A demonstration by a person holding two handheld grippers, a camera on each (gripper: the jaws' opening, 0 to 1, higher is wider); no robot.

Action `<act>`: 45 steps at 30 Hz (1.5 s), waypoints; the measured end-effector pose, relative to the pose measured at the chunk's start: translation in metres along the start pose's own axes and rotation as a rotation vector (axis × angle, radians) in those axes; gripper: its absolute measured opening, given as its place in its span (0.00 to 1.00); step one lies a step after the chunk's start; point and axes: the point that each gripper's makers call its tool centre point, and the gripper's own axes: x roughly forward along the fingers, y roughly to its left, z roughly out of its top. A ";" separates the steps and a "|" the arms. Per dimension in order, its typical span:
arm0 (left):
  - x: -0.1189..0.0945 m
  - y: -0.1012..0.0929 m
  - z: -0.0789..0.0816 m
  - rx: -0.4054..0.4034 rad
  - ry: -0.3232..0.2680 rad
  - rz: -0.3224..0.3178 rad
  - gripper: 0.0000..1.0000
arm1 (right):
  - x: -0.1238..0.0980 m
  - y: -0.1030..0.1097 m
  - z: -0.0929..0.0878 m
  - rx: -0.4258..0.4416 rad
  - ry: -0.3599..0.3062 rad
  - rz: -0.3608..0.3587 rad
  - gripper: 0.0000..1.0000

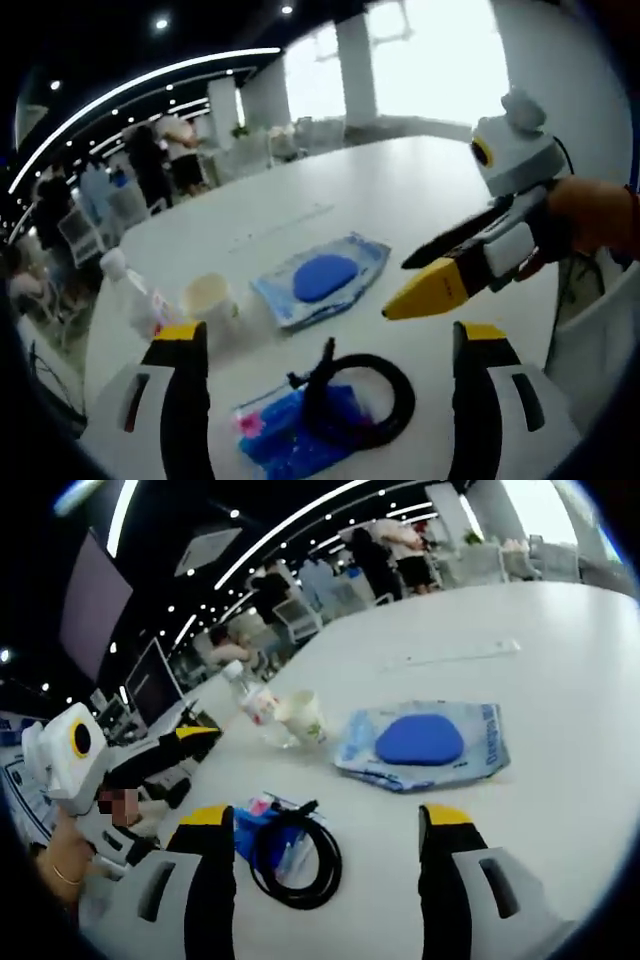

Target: Arrange the tabletop items into an orderly group along one side of the table until the central work area is clear of visible clutter.

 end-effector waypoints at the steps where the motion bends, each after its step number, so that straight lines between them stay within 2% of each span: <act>1: -0.005 -0.002 -0.001 -0.013 -0.005 -0.002 0.99 | 0.002 0.002 -0.003 -0.009 0.010 0.002 0.74; 7: -0.020 -0.005 -0.007 -0.010 0.008 -0.006 0.99 | 0.013 0.008 -0.021 -0.029 0.059 0.036 0.72; 13: -0.038 -0.009 -0.005 -0.013 -0.029 0.004 0.99 | 0.026 0.011 -0.042 -0.077 0.120 0.058 0.68; 19: -0.047 -0.012 -0.013 -0.001 -0.020 0.009 0.99 | 0.037 0.005 -0.057 -0.095 0.155 0.054 0.58; 24: -0.053 -0.007 -0.020 -0.015 -0.015 0.031 0.99 | 0.042 0.000 -0.063 -0.118 0.170 0.040 0.49; 30: -0.055 -0.011 -0.032 -0.030 0.024 0.018 0.99 | 0.051 -0.002 -0.074 -0.121 0.208 0.032 0.45; 34: -0.056 -0.012 -0.037 -0.044 0.029 0.016 0.99 | 0.056 0.002 -0.077 -0.118 0.214 0.032 0.42; 36: -0.056 -0.008 -0.036 -0.046 0.019 0.037 0.99 | 0.057 0.003 -0.078 -0.101 0.220 0.029 0.38; 39: -0.055 -0.001 -0.044 -0.070 0.052 0.059 0.97 | 0.060 0.000 -0.082 -0.102 0.229 0.011 0.35; 45: -0.053 -0.002 -0.049 -0.091 0.057 0.059 0.93 | 0.062 -0.003 -0.082 -0.098 0.225 -0.021 0.20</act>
